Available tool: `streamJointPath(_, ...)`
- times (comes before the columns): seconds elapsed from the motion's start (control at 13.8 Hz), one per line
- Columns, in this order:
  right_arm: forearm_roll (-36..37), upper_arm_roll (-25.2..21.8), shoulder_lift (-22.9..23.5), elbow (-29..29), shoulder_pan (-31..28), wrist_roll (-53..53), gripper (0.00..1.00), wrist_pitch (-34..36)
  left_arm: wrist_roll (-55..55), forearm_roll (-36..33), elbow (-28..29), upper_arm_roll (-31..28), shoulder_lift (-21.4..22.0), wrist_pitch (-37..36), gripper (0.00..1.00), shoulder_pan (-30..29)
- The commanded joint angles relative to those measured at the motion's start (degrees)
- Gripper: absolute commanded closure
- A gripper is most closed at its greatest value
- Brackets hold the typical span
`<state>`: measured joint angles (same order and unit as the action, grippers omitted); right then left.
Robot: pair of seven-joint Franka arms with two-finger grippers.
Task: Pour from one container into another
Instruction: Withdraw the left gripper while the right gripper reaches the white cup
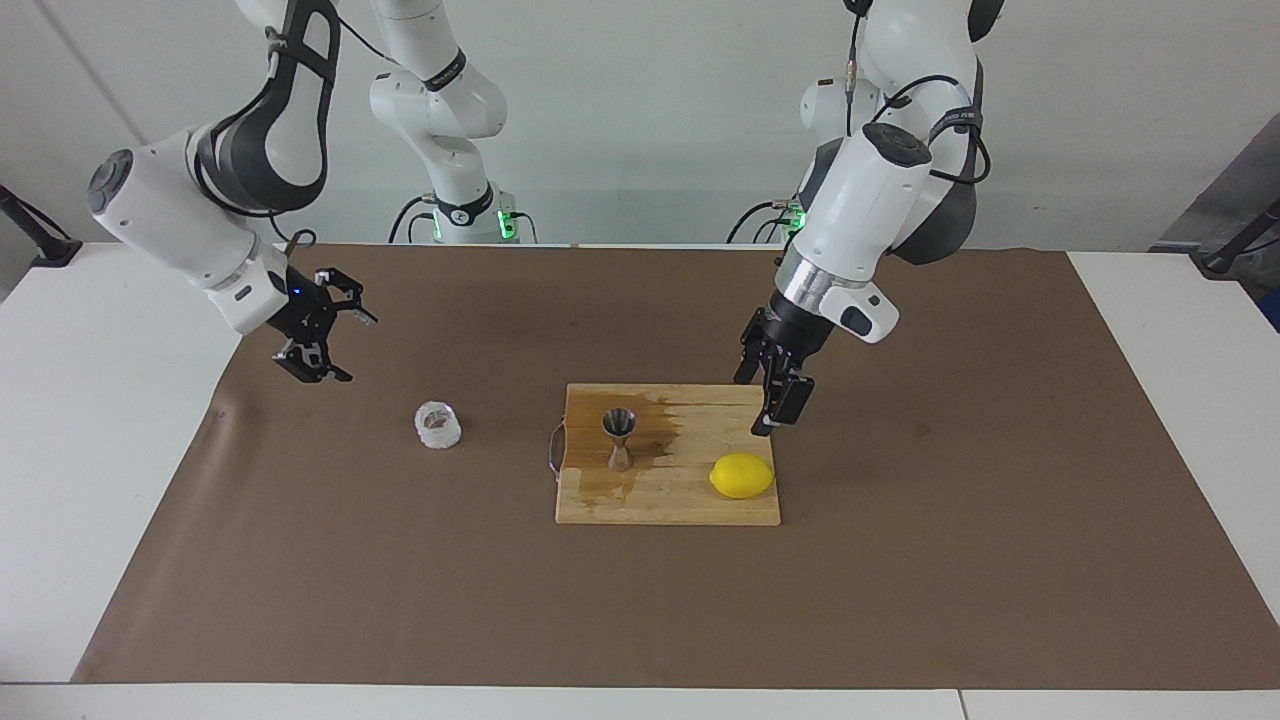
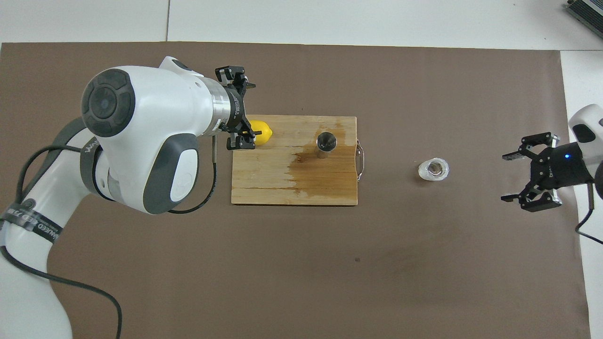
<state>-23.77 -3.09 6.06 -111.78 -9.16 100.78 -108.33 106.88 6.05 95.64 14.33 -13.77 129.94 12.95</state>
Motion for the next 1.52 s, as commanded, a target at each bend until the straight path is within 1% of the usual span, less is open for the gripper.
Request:
streamJointPath(0.0,-6.8,0.5,4.7,0.0,-0.2,5.6,0.0,-3.4,-15.3,-5.5,-0.8,0.3,1.5,-6.5,0.0,-1.0)
streamJointPath(0.14,-11.0,0.5,6.2,-1.9,0.3,8.5,0.0,-5.8,-30.4,-6.1,-0.5,0.1,2.2,-11.6,0.0,-1.9)
streamJointPath(0.22,-13.4,0.5,6.7,-3.2,0.2,9.7,0.0,-5.7,-36.6,-6.5,-0.5,-0.2,2.8,-14.6,0.0,-2.3)
streamJointPath(0.36,-17.9,0.5,8.7,-5.1,0.4,14.0,0.0,-5.9,-44.6,-7.6,-0.5,-0.4,4.2,-18.2,0.0,-4.1)
streamJointPath(0.51,-22.0,0.5,11.6,-4.9,0.5,18.9,0.0,-6.3,-51.7,-8.4,-0.7,-0.4,5.4,-20.7,0.0,-5.6)
streamJointPath(0.58,-23.4,0.6,12.4,-4.9,0.5,21.2,0.0,-6.6,-57.7,-8.9,-0.5,-0.6,6.5,-22.0,0.0,-7.3)
streamJointPath(0.72,-23.7,0.6,13.2,-5.2,1.5,23.5,0.0,-8.9,-79.3,-9.1,-0.3,-0.7,8.4,-24.4,0.0,-10.6)
streamJointPath(0.8,-24.5,0.7,14.0,-5.2,1.5,24.8,0.0,-9.7,-87.2,-9.1,-0.1,-0.6,9.0,-24.5,0.0,-12.5)
streamJointPath(0.87,-25.7,0.6,14.4,-5.2,1.8,26.2,0.0,-10.8,-92.8,-9.1,0.1,-0.7,9.5,-24.6,0.0,-13.6)
streamJointPath(1.01,-26.7,1.0,15.0,-5.3,1.8,26.9,0.0,-11.5,-96.8,-9.0,0.1,-0.8,10.3,-27.4,0.0,-15.5)
streamJointPath(1.16,-26.8,1.2,15.0,-5.3,1.9,27.3,0.0,-12.0,-100.1,-9.0,0.0,-0.9,10.9,-28.3,0.0,-17.3)
streamJointPath(1.3,-26.8,1.2,15.1,-5.3,3.0,27.4,0.0,-12.5,-104.4,-8.9,-0.5,-1.0,10.8,-28.4,0.0,-17.3)
streamJointPath(1.37,-26.8,1.2,15.1,-5.3,3.1,27.4,0.18,-12.5,-104.6,-8.9,-0.5,-1.1,10.9,-28.9,0.0,-17.3)
streamJointPath(1.45,-26.8,1.2,15.1,-5.3,3.1,27.3,0.42,-12.6,-104.7,-8.9,-0.5,-1.7,11.0,-30.0,0.0,-17.3)
